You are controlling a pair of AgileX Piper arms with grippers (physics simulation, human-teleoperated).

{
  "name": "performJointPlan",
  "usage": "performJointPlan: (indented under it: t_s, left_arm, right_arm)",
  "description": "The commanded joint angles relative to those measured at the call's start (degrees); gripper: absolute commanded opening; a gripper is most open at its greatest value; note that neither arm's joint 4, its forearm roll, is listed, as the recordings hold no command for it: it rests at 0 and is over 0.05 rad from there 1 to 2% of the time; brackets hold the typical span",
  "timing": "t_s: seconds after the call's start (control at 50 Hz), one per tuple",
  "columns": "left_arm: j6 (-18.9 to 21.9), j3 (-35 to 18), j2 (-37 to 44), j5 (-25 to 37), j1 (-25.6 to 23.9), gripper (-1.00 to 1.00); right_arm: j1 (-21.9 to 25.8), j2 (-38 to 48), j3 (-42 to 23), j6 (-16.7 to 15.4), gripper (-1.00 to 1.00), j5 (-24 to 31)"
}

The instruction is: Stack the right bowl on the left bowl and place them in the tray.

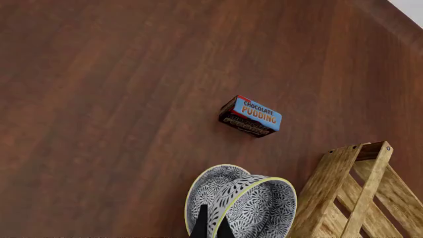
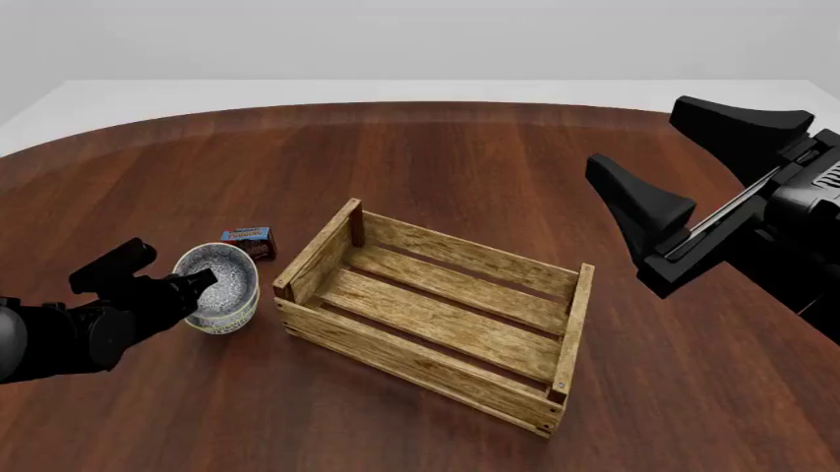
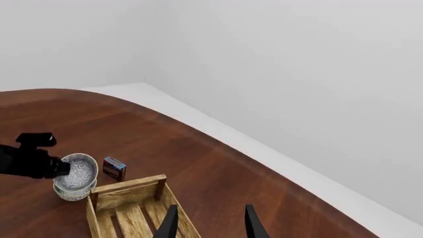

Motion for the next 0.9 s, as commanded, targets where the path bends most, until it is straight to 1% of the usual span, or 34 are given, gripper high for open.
performJointPlan:
  t_s: [0.02, 0.18, 0.42, 0.72, 0.74, 0.9]
  left_arm:
    - [1.20, -0.19, -1.11, 1.68, -0.22, -1.00]
    - [1.96, -0.27, -0.59, 1.85, 0.82, -1.00]
    - [1.87, 0.39, -0.73, 1.48, 1.04, -1.00]
    - [2.26, -0.05, -0.44, 1.90, 1.51, -1.00]
    - [2.35, -0.03, -0.55, 1.92, 1.56, 1.00]
    - [2.51, 0.17, -2.38, 2.96, 1.63, 1.00]
  right_arm:
    - [-0.07, 0.26, -0.04, 0.07, 1.00, -0.12]
    - [-0.03, 0.00, -0.02, 0.07, 1.00, 0.02]
    - [0.04, -0.19, -0.01, 0.04, 1.00, 0.15]
    - [0.17, -0.37, 0.06, -0.04, 1.00, 0.31]
    - [0.20, -0.41, 0.07, -0.03, 1.00, 0.35]
    - [0.27, -0.78, 0.05, -0.04, 1.00, 0.57]
